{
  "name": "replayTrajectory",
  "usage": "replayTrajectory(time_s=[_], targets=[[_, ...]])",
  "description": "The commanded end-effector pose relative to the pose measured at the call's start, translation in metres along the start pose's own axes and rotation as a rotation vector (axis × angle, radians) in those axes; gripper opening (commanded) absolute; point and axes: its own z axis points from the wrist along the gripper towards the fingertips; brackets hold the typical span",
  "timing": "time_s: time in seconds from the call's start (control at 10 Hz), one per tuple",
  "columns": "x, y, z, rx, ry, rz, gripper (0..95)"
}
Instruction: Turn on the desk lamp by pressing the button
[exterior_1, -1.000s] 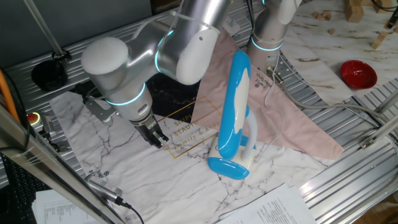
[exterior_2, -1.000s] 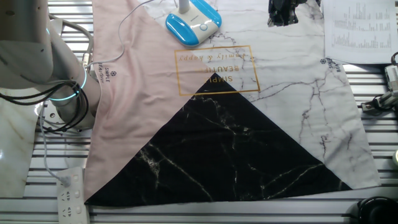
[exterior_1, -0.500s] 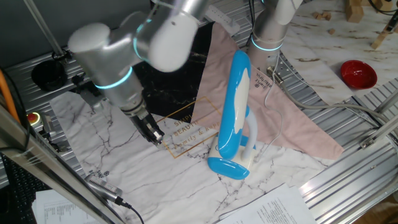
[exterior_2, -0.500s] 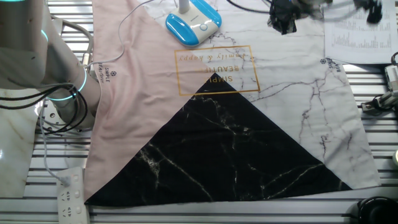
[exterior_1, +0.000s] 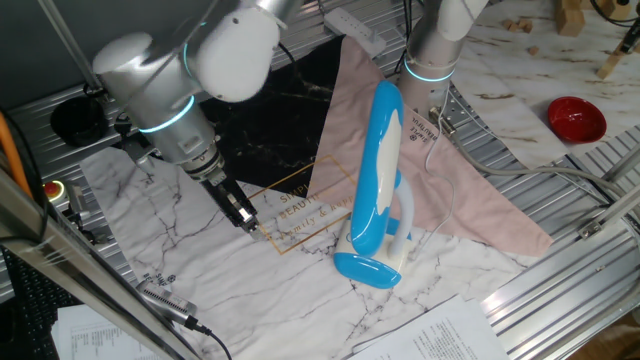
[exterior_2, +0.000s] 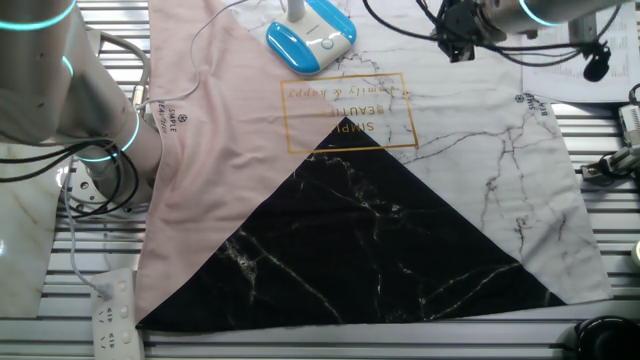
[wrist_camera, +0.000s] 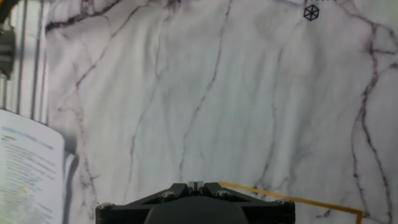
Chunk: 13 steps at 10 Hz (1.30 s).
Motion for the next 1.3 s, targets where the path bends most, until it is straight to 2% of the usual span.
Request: replayTrajectory(time_s=[0.1,0.3,0.6,0.7,0.8,0.9,1.0,1.1,1.2,1.3], targets=[[-0.0004,-0.0004,0.0000,0.151,0.016,-0.025,0.0],[-0.0004,-0.0004,0.0000,0.198,0.025,-0.029,0.0],[-0.0004,-0.0004,0.0000,0.197,0.006,-0.032,0.0],[-0.0004,-0.0004,0.0000,0.172,-0.019,-0.006,0.0],[-0.0004,-0.0004,0.0000,0.204,-0.022,-0.008,0.0],[-0.0004,-0.0004,0.0000,0.265,-0.018,-0.011,0.0],[-0.0004,-0.0004,0.0000,0.312,-0.012,-0.012,0.0],[-0.0004,-0.0004,0.0000,0.384,-0.011,-0.009,0.0],[-0.0004,-0.0004,0.0000,0.432,-0.016,0.002,0.0],[-0.0004,-0.0004,0.0000,0.441,-0.019,0.017,0.0]])
